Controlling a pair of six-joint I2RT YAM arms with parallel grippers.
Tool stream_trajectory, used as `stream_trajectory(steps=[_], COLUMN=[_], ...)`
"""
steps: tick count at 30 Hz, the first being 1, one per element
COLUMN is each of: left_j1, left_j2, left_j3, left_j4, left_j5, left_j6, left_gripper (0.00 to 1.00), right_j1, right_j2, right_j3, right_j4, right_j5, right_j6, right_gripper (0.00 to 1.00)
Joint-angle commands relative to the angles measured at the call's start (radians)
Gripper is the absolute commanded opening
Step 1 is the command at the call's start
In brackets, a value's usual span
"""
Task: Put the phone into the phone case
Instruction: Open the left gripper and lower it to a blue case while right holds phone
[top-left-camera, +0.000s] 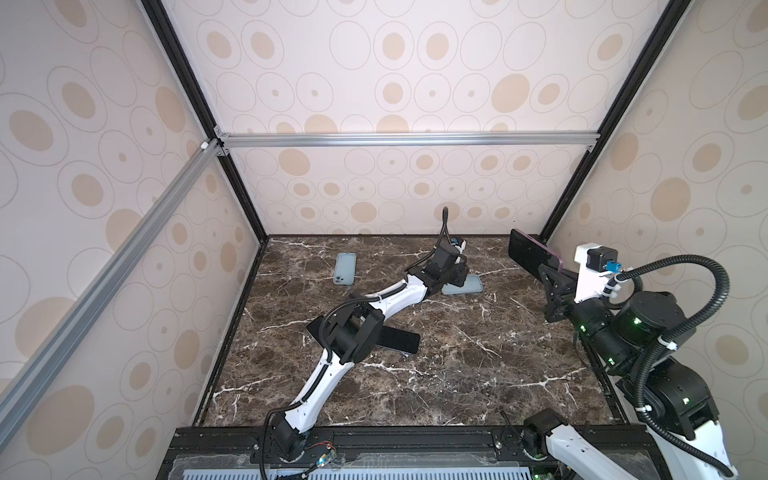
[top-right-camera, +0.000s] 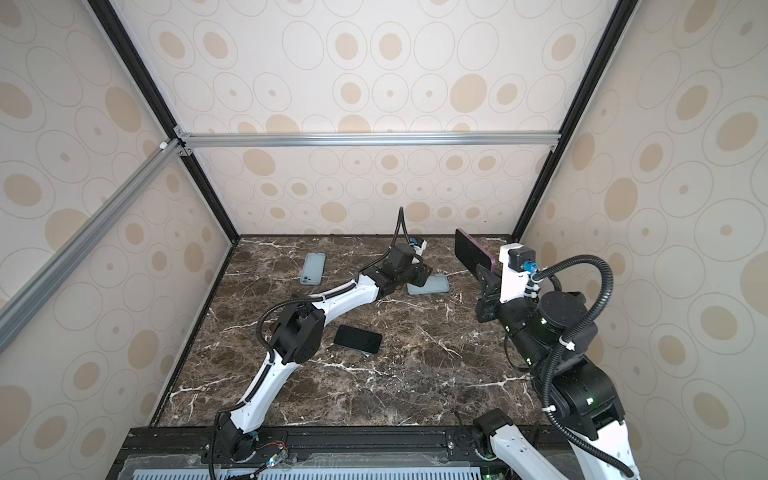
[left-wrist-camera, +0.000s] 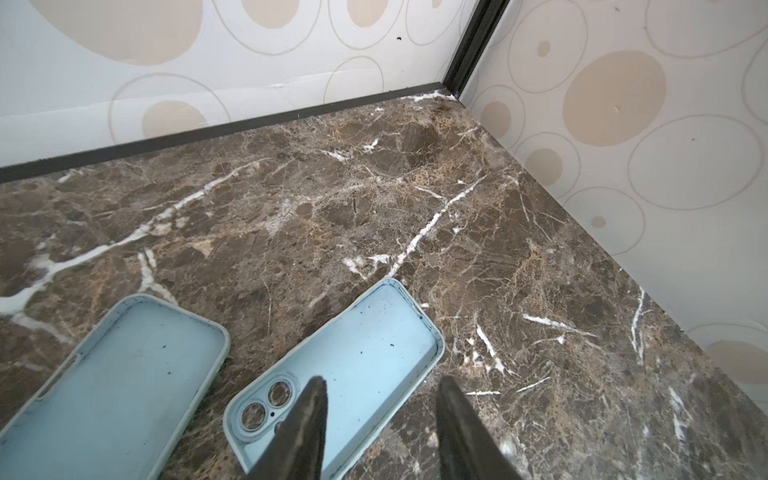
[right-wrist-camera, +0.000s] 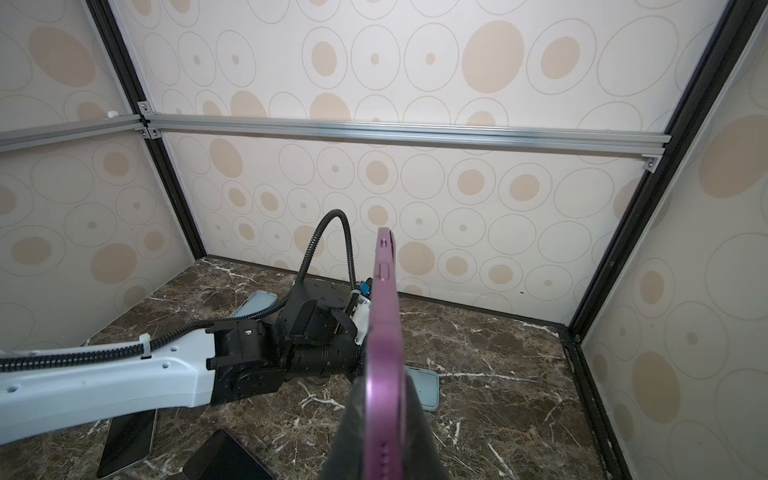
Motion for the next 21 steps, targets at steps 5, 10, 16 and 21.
stream_trajectory(steps=[5,10,16,21], left_j1=[-0.017,-0.018,-0.02,-0.021], left_j2=[0.099,0.18,0.243,0.262], left_j3=[0.132,0.22,0.285,0.285], left_j4=[-0.04,-0.085,-0.102,-0.104], left_j5=[0.017,0.039,0.052,0.054], left_j6=[0.005,0.012,0.021,0.022], left_gripper=[0.38,0.38,0.38,0.38], right_j1=[-0.001,-0.001,-0.002,-0.002], right_j2=[-0.026,-0.024,-0.016,-0.006], right_j3=[-0.035,-0.057,-0.066,-0.063], right_j4=[0.083,0.09,0.106,0.106], right_j5=[-0.002,-0.002,-0.008,-0.022], right_j6=[-0.025,-0.015,-0.007,0.001], right_gripper=[0.0,0.0,0.0,0.0])
